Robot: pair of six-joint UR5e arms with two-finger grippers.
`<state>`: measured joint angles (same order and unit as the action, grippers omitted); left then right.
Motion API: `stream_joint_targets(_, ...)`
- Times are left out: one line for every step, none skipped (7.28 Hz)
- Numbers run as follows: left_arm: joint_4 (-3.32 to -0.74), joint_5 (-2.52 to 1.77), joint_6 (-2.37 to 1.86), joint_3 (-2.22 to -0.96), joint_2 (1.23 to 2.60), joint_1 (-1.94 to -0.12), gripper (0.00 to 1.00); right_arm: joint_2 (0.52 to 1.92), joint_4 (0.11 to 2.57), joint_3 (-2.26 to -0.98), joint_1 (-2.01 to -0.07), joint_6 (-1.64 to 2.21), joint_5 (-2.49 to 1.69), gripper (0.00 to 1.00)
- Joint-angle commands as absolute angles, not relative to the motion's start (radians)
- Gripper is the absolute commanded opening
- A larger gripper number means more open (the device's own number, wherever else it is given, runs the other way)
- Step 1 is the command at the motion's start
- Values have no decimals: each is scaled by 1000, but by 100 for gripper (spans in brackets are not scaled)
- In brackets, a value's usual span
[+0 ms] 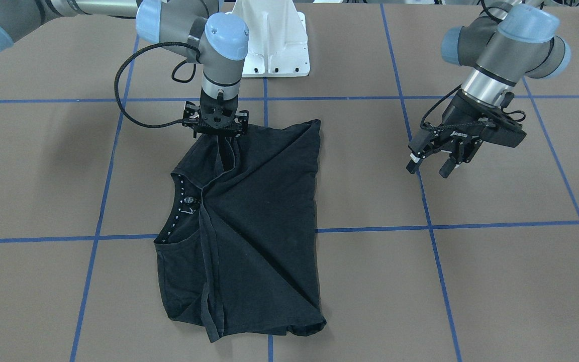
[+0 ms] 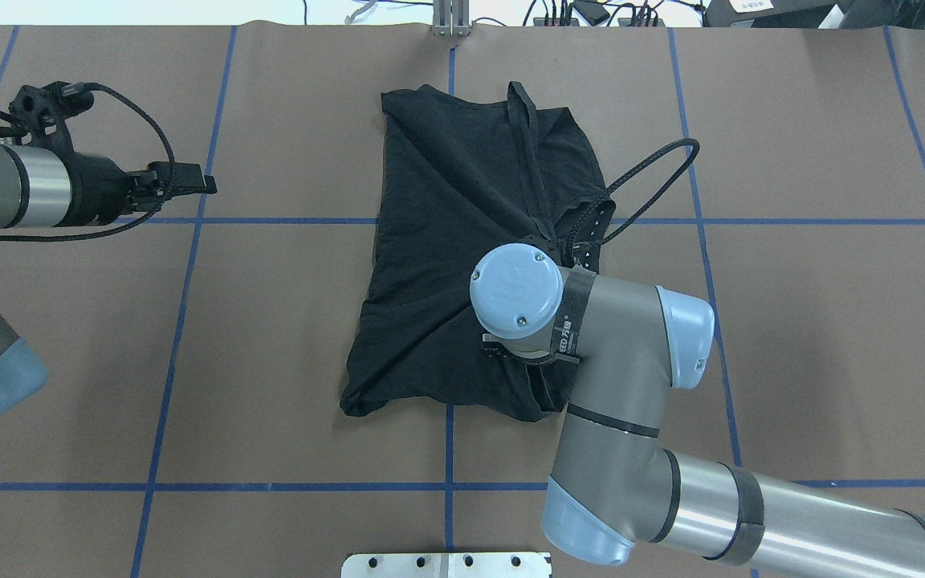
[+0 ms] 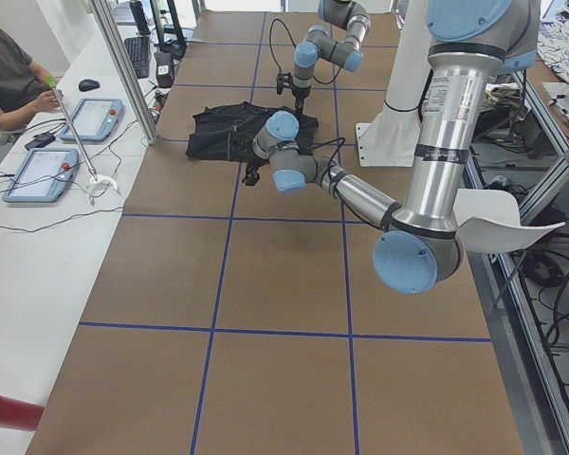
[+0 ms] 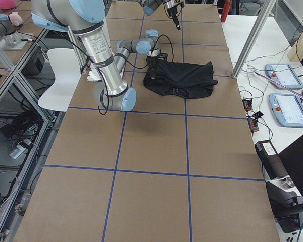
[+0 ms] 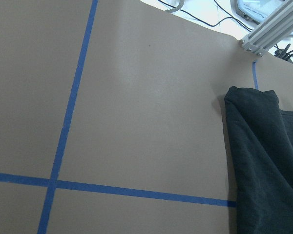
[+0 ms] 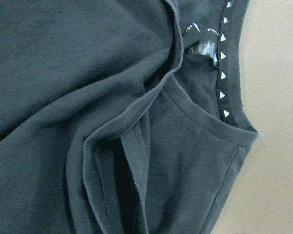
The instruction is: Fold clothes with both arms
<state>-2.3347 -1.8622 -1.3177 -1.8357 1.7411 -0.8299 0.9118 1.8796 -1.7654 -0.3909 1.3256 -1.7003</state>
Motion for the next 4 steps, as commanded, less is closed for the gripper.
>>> stream_joint_targets(-2335,-1862,-1318,-1836,1741,-830,99,967,1715,-1760,-373,1477,-1700,89)
stream_joint_targets(-2335,-1862,-1318,-1836,1741,-830,99,972,1666,-1759,-371,1497,-1703,80)
stream_joint_targets(-2335,-1862,-1318,-1838,1741,-830,99,966,1680,-1759,-371,1499,-1701,58)
stream_joint_targets(-2335,-1862,-1318,-1838,1741,-830,99,974,1680,-1759,-371,1502,-1701,20)
